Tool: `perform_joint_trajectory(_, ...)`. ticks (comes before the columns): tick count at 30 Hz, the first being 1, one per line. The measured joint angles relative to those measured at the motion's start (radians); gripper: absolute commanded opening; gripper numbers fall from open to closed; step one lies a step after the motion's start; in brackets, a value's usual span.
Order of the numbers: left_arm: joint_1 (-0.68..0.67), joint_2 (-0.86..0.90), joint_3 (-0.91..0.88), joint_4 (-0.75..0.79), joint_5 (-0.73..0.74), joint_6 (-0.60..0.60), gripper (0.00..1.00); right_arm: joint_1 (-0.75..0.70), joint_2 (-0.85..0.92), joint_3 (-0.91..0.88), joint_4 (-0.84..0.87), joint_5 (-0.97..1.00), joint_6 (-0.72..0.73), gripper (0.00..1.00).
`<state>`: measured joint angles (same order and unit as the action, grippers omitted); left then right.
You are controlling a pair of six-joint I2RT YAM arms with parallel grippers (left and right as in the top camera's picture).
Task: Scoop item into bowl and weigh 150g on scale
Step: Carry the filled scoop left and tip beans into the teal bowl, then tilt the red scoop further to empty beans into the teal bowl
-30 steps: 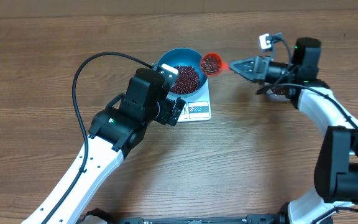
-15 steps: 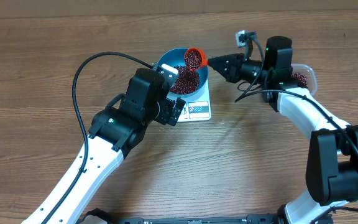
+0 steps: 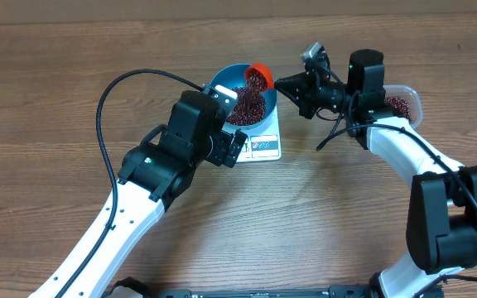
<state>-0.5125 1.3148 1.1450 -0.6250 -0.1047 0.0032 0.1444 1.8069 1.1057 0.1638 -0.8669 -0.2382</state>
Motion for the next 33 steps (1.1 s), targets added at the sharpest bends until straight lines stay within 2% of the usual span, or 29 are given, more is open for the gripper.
perform_joint_trajectory(8,0.0,0.0,0.0,0.0,0.0,0.0,1.0,0.0,0.0,0.0,0.0,0.003,-0.194,0.04)
perform_joint_trajectory(20,0.0,0.0,0.0,0.0,0.0,0.0,1.0,0.0,0.0,0.0,0.0,0.003,-0.352,0.04)
perform_joint_trajectory(33,0.0,0.0,0.0,0.0,0.0,0.0,0.99,0.0,0.0,0.0,0.0,0.003,-0.413,0.04)
